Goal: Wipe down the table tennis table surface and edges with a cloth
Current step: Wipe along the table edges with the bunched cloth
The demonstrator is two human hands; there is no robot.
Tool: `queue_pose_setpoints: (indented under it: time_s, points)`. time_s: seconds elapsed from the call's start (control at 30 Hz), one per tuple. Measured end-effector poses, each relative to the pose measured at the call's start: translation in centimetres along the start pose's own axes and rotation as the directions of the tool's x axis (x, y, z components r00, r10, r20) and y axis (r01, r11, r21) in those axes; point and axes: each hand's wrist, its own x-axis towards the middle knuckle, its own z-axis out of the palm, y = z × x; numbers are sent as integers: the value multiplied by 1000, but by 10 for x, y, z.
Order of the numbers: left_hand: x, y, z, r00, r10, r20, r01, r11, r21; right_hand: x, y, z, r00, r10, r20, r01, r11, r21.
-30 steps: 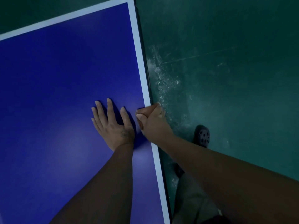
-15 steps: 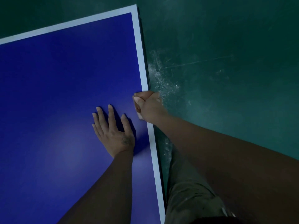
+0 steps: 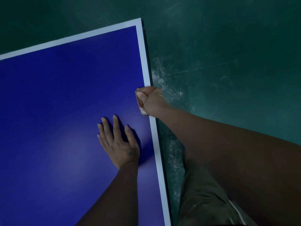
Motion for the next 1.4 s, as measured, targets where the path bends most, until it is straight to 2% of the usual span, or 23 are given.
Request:
queue_pose_setpoints:
  time_s: [0.33, 0.5, 0.6, 0.8, 0.97, 1.03, 1.17, 1.23, 1.3, 1.4]
  points:
    - [1, -1, 1, 1000, 5, 9, -5, 1000, 6, 10, -26, -8, 1000, -23, -1, 23, 999, 35]
    - [0, -3, 0, 1000, 17, 7, -18, 1000, 22, 25, -41, -10, 997, 26, 71, -26, 1000, 0]
    - [1, -3, 2, 1000, 11, 13, -12, 999, 32, 26, -51, -9, 997, 69, 31, -68, 997, -35]
    - [2, -2, 0, 998, -10, 59, 6, 998, 60, 33, -61, -7, 997, 67, 37, -63, 993, -104]
    - [23, 6, 4, 999, -5, -32, 6, 1000, 29, 44, -65, -8, 999, 41, 24, -36, 982, -184]
    - [57, 25, 6, 998, -45, -52, 42, 997, -61, 46, -67, -9, 999, 27, 43, -20, 986, -163]
    - [162, 76, 18, 970, -223, -97, 193, 949, -247, 46, -72, -7, 999, 4, -46, -13, 979, -204]
    - [214, 90, 29, 937, -339, -88, 315, 926, -207, 48, -76, -6, 998, 0, -68, -13, 980, -200]
    - [248, 94, 42, 909, -413, -55, 408, 909, -87, 52, -81, -6, 996, 3, -90, -22, 978, -207]
    - [263, 94, 55, 895, -443, -58, 446, 893, 56, 57, -90, -5, 992, -17, -121, -13, 969, -248]
